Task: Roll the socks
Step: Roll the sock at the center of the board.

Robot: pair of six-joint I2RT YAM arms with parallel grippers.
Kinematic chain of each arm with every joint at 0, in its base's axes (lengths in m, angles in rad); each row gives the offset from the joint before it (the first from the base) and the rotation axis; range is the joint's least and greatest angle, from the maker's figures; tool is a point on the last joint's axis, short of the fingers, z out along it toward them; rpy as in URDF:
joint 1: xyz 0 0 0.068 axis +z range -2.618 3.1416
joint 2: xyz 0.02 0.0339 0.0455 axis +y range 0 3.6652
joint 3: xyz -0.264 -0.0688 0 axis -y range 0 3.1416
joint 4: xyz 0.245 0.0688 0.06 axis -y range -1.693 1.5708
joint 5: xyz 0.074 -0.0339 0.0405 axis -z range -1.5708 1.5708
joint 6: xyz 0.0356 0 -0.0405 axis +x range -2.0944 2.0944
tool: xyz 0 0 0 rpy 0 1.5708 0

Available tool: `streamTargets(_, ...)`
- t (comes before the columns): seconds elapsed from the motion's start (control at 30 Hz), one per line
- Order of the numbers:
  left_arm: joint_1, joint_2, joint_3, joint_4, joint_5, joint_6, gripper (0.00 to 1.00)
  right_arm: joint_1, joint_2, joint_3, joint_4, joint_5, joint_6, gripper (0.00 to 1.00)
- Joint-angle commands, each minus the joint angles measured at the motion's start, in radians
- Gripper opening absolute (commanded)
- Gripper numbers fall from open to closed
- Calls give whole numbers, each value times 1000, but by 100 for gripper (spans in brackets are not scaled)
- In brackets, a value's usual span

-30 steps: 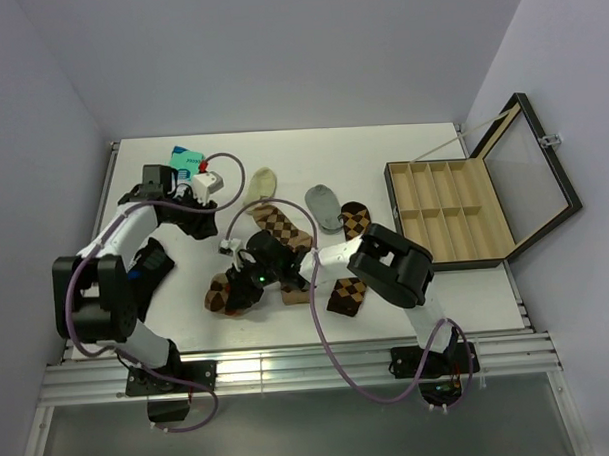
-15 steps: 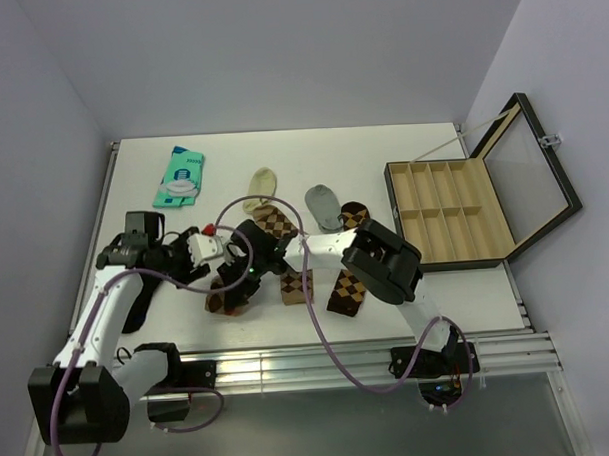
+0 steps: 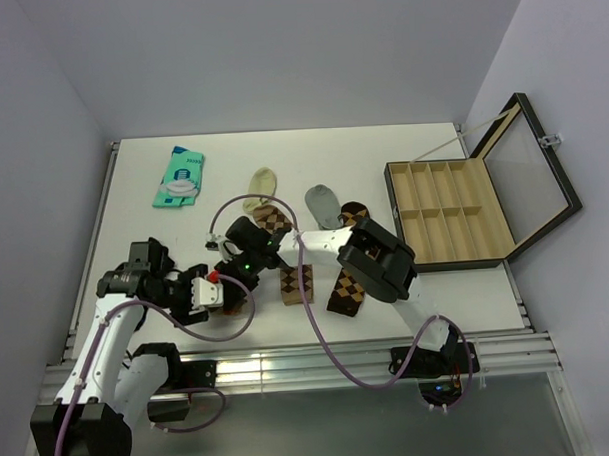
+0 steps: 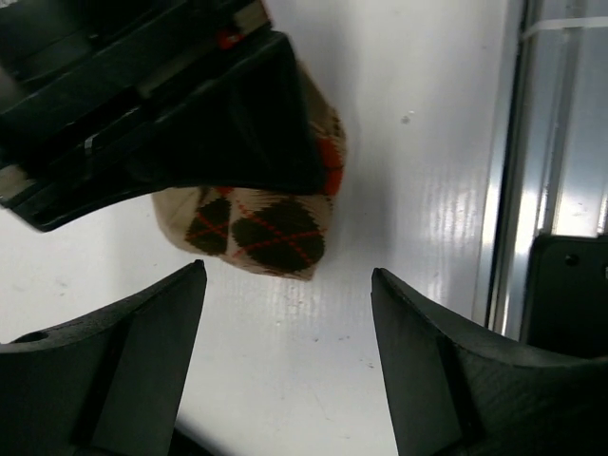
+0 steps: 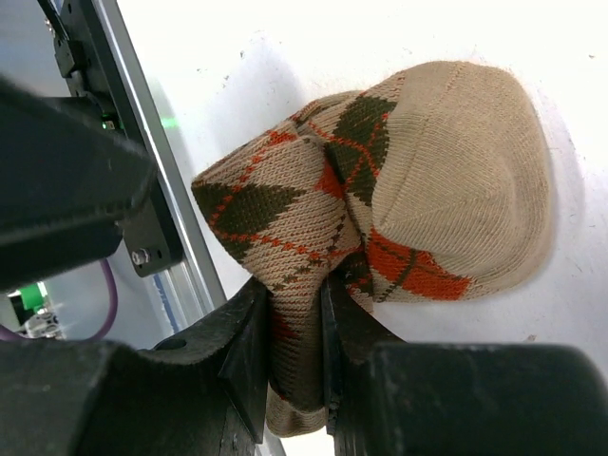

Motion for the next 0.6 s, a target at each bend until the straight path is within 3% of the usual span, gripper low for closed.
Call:
streamTargets(0.0, -2, -17, -16, -69, 72, 94, 76, 10, 130, -48, -256, 135, -21, 4)
streamTargets(0.57, -24, 106, -69, 77, 77, 112, 72, 1, 164, -2, -295, 119, -22, 3)
